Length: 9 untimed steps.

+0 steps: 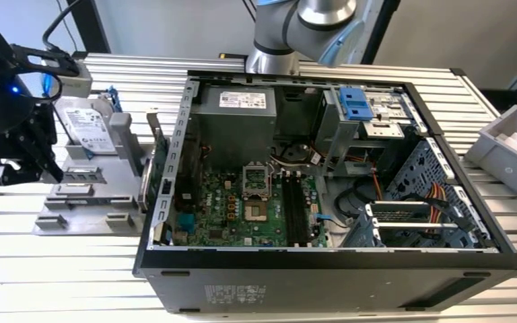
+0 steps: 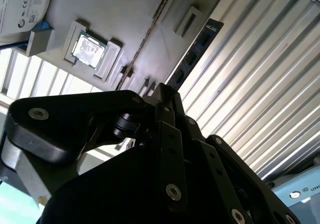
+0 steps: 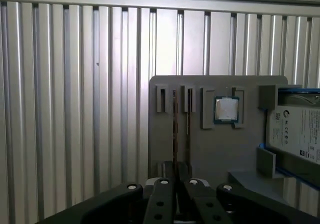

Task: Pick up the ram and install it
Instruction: 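Pick up the ram and move it above insertion slot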

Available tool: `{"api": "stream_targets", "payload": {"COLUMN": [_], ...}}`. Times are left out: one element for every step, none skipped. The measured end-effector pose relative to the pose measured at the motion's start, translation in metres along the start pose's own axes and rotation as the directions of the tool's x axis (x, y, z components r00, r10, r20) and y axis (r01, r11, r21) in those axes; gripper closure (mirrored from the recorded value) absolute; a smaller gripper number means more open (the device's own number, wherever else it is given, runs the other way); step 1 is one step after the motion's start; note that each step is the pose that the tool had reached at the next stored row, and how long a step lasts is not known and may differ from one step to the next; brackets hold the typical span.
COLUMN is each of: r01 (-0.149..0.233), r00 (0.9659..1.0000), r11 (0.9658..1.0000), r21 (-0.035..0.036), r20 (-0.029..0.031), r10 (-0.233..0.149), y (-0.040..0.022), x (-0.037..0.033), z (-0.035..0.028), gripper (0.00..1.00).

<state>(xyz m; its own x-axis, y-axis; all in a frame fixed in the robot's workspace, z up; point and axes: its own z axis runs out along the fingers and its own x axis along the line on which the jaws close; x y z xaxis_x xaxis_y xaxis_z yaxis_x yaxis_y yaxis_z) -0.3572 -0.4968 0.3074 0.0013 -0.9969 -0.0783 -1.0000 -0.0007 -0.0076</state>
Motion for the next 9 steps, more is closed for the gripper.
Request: {"api": "stream_targets", "payload": {"r01": [0.0,0.0,0.0,0.0,0.0,0.0,0.0,0.0,0.0], "r00": [1.0,1.0,1.0,1.0,1.0,1.0,1.0,1.0,1.0], "r11": [1.0,1.0,1.0,1.0,1.0,1.0,1.0,1.0,1.0], "r21": [0.0001,0.0004,-0.0002,0.0003,0.0002,0.0001,0.0002,0.0002,0.0], "r20": [0.0001,0.0003,-0.0002,0.0002,0.0001,0.0,-0.0001,-0.0002,-0.0006], "r10": [0.0,0.0,0.0,0.0,0.0,0.0,0.0,0.0,0.0], "y": [0.0,0.0,0.0,0.0,0.0,-0.0001,-0.0001,-0.0001,-0.0001], "x": [-0.0001,-0.0002,-0.0003,-0.0003,-0.0005,-0.0006,-0.0007,-0.0008,-0.0009], "z": [-0.0011,-0.0023,-0.0038,-0.0047,-0.006,-0.0073,-0.0089,-0.0102,-0.0117], "gripper": [1.0,1.0,1.0,1.0,1.0,1.0,1.0,1.0,1.0]}}
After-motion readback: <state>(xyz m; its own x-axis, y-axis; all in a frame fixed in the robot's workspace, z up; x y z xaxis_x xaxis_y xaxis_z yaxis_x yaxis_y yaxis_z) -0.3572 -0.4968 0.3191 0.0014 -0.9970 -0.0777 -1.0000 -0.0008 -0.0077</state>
